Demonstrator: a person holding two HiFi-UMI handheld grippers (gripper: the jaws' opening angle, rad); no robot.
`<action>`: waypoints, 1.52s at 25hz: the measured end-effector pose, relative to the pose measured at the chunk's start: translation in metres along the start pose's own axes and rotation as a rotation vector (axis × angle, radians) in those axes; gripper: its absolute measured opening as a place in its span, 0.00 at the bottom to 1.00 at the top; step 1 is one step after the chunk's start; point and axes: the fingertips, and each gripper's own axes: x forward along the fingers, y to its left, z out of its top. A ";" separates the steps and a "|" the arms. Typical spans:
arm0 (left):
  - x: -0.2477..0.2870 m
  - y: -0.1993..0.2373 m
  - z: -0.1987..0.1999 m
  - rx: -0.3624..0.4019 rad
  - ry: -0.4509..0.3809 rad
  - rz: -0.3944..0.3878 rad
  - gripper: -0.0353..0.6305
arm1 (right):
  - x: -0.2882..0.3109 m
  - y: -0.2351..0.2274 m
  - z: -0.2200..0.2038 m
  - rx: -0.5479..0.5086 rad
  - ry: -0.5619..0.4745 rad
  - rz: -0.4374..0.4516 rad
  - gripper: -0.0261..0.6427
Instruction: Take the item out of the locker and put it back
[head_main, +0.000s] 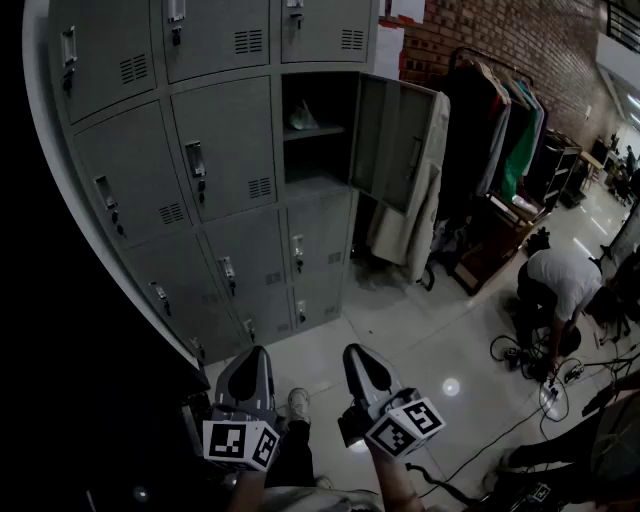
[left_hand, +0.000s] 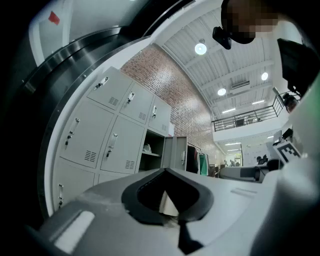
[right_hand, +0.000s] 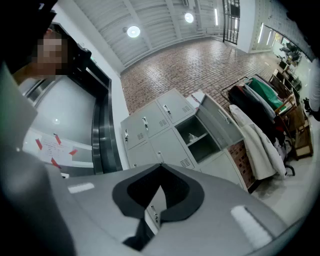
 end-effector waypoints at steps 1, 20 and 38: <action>0.010 0.003 -0.001 0.002 -0.004 -0.007 0.06 | 0.008 -0.004 0.000 -0.005 -0.001 0.008 0.04; 0.322 0.139 0.033 0.024 -0.088 -0.099 0.06 | 0.305 -0.130 0.032 -0.115 0.008 0.087 0.04; 0.422 0.163 0.013 0.031 -0.058 -0.022 0.06 | 0.452 -0.223 0.094 -0.210 0.051 0.107 0.08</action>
